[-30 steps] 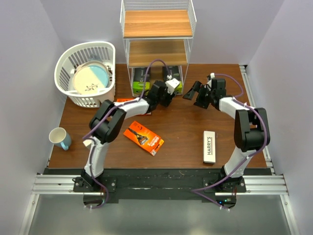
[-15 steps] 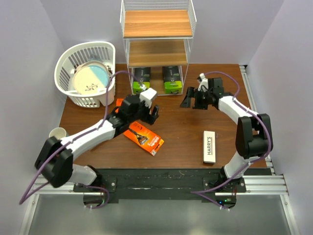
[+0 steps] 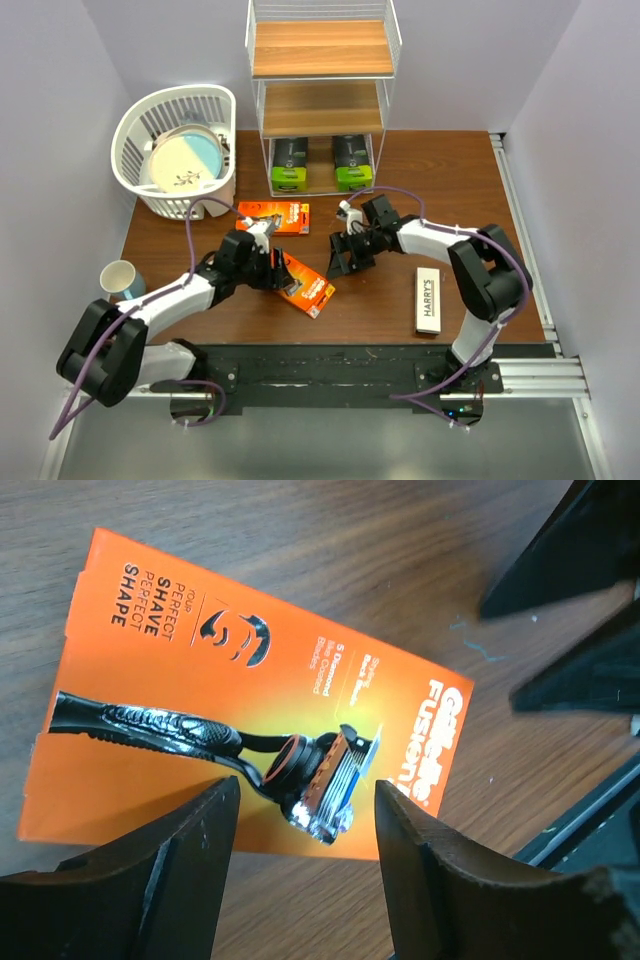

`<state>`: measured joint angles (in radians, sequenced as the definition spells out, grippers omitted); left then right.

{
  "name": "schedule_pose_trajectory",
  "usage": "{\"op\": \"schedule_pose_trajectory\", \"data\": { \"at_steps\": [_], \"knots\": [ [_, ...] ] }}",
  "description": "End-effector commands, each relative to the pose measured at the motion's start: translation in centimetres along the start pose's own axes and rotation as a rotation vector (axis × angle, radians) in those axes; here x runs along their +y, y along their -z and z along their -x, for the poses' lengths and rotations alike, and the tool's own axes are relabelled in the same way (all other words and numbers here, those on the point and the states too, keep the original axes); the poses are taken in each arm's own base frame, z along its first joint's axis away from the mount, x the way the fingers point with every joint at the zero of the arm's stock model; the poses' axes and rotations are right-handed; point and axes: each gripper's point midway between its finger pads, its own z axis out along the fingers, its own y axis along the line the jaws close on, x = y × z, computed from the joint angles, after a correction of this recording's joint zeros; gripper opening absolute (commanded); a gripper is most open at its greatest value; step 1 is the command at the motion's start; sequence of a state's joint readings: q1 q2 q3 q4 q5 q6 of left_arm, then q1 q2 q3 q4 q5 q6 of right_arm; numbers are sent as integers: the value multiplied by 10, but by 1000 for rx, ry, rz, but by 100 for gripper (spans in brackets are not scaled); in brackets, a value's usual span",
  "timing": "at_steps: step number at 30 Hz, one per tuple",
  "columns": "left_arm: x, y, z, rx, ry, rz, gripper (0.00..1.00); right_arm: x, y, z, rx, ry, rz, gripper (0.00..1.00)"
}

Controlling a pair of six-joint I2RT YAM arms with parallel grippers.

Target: Place and organize the shaving razors onto the shelf

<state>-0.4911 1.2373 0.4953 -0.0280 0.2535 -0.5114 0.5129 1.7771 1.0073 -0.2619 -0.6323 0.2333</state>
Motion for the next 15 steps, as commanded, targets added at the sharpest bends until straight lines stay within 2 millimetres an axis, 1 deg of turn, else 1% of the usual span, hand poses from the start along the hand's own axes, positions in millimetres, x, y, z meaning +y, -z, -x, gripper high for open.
{"op": "schedule_pose_trajectory", "data": {
  "at_steps": [1, 3, 7, 9, 10, 12, 15],
  "knots": [
    [12, -7, -24, 60, 91, 30, 62, 3, -14, -7, 45, -22, 40, 80],
    [9, -13, -6, -9, 66, 19, 63, 3, -20, -12, 70, -23, 49, 78],
    [12, -23, 15, -52, 17, 40, 63, 5, -31, -20, 108, -31, 70, 74],
    [14, -24, 23, -64, -4, 57, 62, 7, -32, -22, 114, -29, 84, 71],
    [11, -25, 29, -73, -14, 50, 62, 9, -32, -23, 120, -25, 88, 70],
    [12, -24, 35, -89, -24, 52, 62, 9, -32, -25, 125, -20, 85, 68],
    [11, -22, 44, -122, -29, 41, 62, 6, -30, -31, 142, -9, 66, 67]
  ]
}}
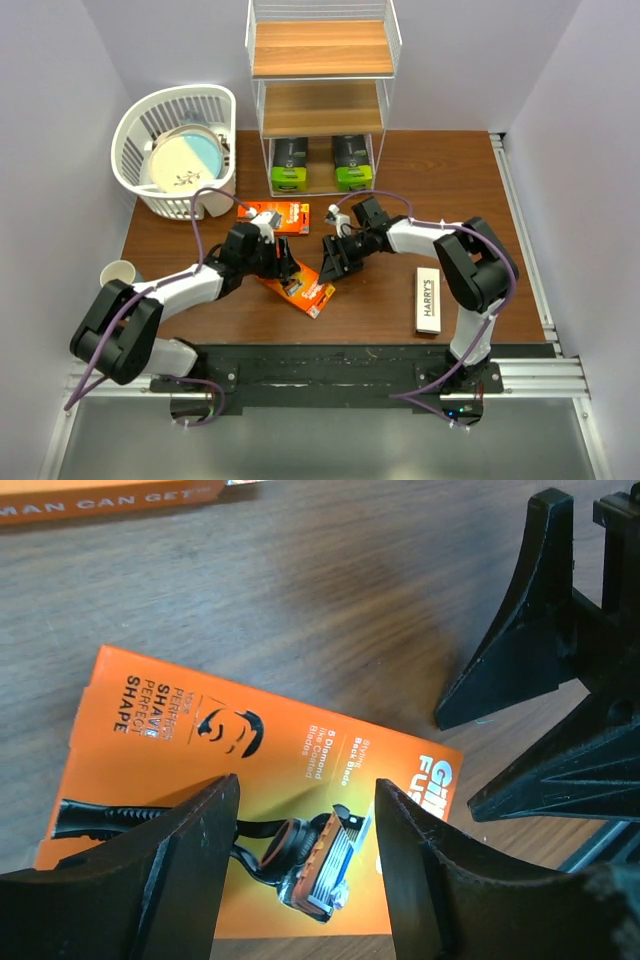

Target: Place and organize the shaving razors onto the shelf

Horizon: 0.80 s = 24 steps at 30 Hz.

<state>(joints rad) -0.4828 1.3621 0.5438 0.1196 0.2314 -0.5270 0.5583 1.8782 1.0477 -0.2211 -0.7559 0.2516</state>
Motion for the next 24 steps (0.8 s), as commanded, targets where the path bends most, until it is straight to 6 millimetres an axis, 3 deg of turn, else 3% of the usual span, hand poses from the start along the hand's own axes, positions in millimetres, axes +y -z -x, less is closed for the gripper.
{"op": "schedule_pose_trajectory", "data": {
  "at_steps": [1, 13, 20, 23, 24],
  "knots": [
    [14, 1, 15, -54, -35, 45, 62, -16, -4, -27, 80, -19, -66, 67],
    [24, 6, 26, -110, -45, 27, 60, -5, -20, -54, 170, 2, -13, 59],
    [21, 7, 39, -141, -55, 0, 60, 1, -23, -56, 179, 6, 9, 19],
    [11, 13, 57, -165, -83, -34, 64, 11, -17, -50, 164, 26, 36, 10],
    [3, 17, 71, -189, -92, -48, 66, 13, -14, -47, 153, 26, 42, 7]
  ]
}}
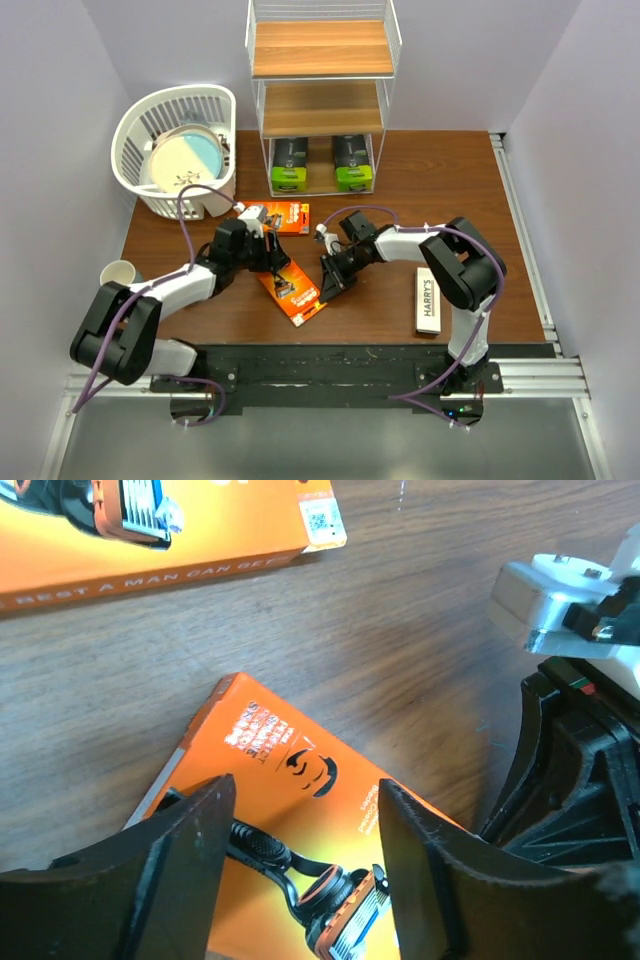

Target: Place and organize the shaving razors onto the shelf

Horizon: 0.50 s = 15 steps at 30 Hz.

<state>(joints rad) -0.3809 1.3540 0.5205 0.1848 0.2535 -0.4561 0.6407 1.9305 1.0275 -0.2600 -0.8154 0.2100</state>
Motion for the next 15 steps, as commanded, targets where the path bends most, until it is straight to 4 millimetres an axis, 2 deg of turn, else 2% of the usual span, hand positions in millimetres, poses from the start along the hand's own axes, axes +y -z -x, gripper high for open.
{"op": "schedule_pose_trajectory", "data": {
  "at_steps": [1, 2, 3, 5, 7, 9, 11, 14, 15],
  "knots": [
    [-24, 12, 57, -113, -67, -82, 67, 4, 11, -3, -1, -14, 1, 4],
    [-25, 16, 55, -82, -55, -91, 68, 9, 16, 1, -23, -19, 15, 1],
    [-33, 23, 69, -98, -63, -111, 68, 7, 22, 6, -51, -36, 22, 0],
    [-46, 33, 65, -52, -75, -173, 69, 15, 35, 14, -102, -84, 60, 0],
    [-56, 42, 51, 1, -54, -227, 69, 10, 48, 22, -176, -164, 82, 0],
    [-62, 48, 22, 95, 40, -281, 70, 8, 63, 27, -240, -200, 104, 0],
    [-62, 51, -8, 169, 137, -307, 70, 12, 68, 29, -262, -255, 131, 0],
    [-56, 50, -33, 216, 201, -298, 71, 16, 73, 36, -316, -336, 163, 0],
    [-56, 47, -31, 199, 204, -302, 71, 15, 72, 38, -350, -331, 172, 0]
  ]
}}
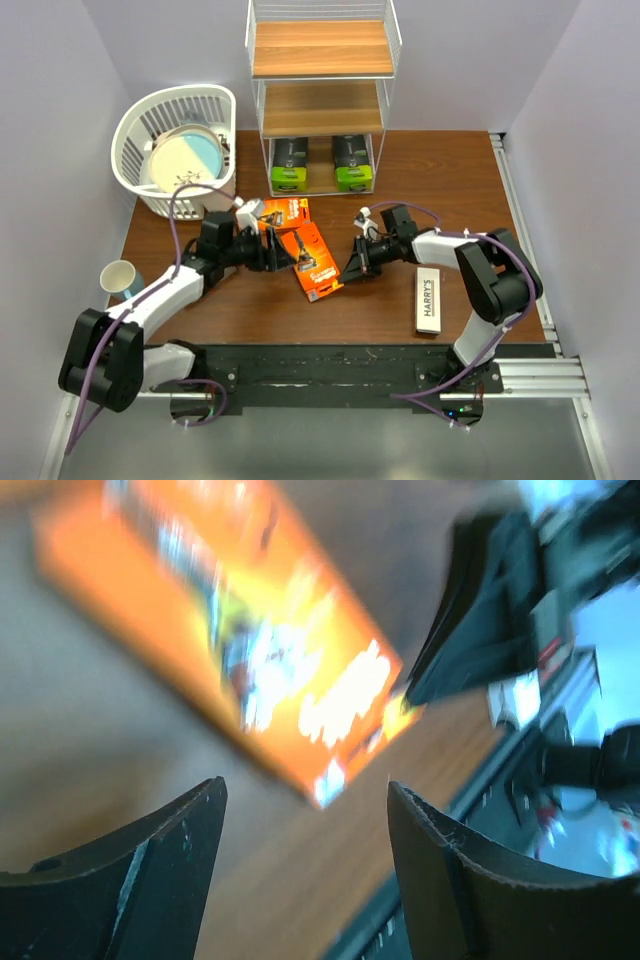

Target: Place and organize the shaving razors onto the shelf

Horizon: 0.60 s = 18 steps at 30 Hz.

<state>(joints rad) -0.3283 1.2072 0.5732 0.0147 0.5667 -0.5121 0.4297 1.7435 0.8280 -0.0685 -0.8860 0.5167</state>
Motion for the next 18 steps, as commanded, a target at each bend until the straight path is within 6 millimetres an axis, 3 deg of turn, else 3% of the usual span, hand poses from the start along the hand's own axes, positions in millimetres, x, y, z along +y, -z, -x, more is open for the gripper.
{"op": "schedule_pose_trajectory", "data": {
  "at_steps": [1, 9, 18],
  "knots": [
    [0, -1, -41, 100, 167, -41, 72, 32, 1, 12, -91, -114, 123, 0],
    [-3, -31, -32, 37, 221, -102, 76, 32, 1, 9, -126, -166, 156, 0],
    [-7, -54, -50, 90, 335, -98, 76, 46, 5, 20, -156, -133, 197, 0]
  ]
}}
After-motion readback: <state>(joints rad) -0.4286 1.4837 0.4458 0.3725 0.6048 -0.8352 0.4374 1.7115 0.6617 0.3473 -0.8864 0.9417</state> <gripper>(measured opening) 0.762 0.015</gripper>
